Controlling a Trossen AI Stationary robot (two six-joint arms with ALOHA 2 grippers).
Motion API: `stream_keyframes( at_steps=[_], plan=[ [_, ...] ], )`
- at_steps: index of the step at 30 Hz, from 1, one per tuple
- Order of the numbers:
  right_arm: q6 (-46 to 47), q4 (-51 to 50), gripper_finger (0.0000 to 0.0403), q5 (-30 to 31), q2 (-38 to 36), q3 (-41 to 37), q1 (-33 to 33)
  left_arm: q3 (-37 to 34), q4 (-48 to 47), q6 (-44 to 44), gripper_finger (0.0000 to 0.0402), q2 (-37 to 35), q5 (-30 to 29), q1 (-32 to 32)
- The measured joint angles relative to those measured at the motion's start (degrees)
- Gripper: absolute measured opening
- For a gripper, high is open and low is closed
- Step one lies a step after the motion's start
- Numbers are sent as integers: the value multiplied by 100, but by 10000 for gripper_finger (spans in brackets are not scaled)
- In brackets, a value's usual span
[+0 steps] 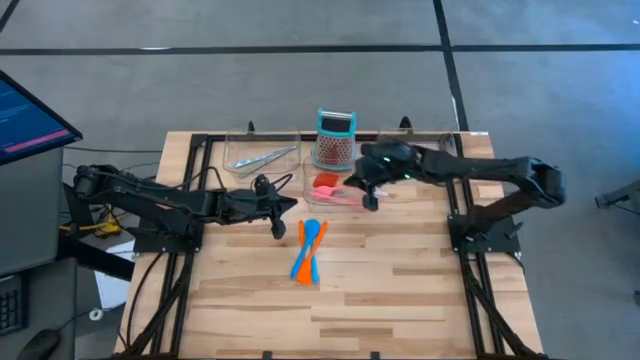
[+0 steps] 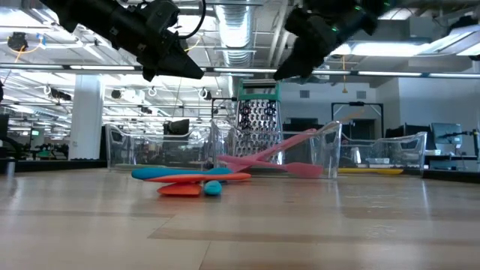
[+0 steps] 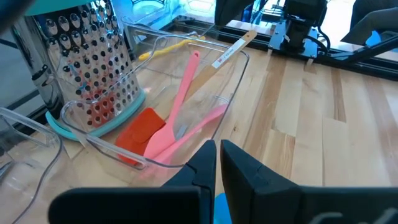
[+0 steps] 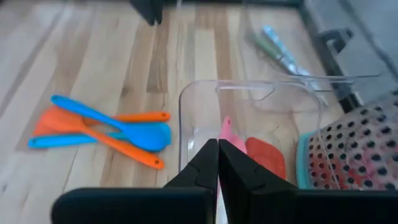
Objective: Pick & Place Kitchen Items
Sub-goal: Put the blue serving spoon into the right transparent bin
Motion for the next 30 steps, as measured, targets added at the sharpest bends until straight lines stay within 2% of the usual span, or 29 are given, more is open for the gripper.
stream_keyframes(
  at_steps=[7, 14, 24, 27, 30],
  plan=[
    [628, 1906, 3, 122, -1232, -1783, 326, 0, -1, 12, 11, 0, -2, 2],
    [962, 2424, 1, 1418, -2319, -2667, 1078, 0, 11, 12, 11, 2, -2, 2],
    [1150, 2152, 1, 2854, -3303, -3128, 2699, 0, 52, 10, 11, 2, 9, 2],
    [1412, 1450, 1, 3352, -3529, -3133, 3223, 0, 50, 9, 11, 2, 191, 4],
    [2019, 567, 1, 4174, -3734, -3137, 3711, 0, 51, 10, 11, 2, 215, 4]
  ],
)
